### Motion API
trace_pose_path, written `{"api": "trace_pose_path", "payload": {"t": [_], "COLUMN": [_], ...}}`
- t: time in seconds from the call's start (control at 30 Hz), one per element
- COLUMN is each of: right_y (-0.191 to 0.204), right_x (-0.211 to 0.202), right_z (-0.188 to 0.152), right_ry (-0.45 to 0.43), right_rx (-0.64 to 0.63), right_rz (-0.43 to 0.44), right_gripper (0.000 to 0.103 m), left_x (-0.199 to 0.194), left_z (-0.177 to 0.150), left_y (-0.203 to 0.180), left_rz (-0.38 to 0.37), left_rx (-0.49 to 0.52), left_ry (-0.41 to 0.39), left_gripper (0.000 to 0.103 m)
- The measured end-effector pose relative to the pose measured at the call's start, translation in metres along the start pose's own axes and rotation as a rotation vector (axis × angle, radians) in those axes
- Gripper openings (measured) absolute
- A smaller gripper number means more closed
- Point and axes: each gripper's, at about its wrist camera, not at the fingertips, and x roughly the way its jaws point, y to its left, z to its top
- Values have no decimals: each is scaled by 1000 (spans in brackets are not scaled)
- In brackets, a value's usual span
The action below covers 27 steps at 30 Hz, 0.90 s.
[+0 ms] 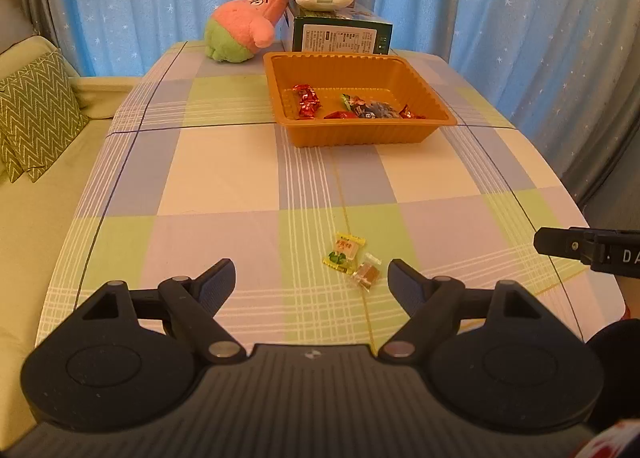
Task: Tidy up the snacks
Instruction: 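Withdraw both tools from the tray toward the last yellow candies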
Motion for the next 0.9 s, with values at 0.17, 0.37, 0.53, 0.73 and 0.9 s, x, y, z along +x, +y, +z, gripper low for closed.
{"api": "trace_pose_path", "payload": {"t": [0.17, 0.37, 0.53, 0.73, 0.9], "right_y": [2, 4, 9, 17, 29], "right_x": [-2, 1, 8, 28, 50], "right_z": [-6, -8, -14, -25, -32], "right_ry": [4, 6, 9, 34, 52], "right_rx": [-4, -11, -46, -125, -207], "right_rz": [-3, 3, 18, 65, 114], "right_gripper": [53, 53, 53, 53, 53], "left_x": [-2, -2, 2, 10, 22], "left_z": [-6, -9, -11, -10, -7], "left_y": [2, 5, 12, 28, 41], "left_rz": [0, 10, 19, 32, 29], "left_rx": [0, 5, 15, 9, 14], "left_ry": [3, 3, 7, 20, 39], "left_gripper": [82, 82, 82, 82, 82]}}
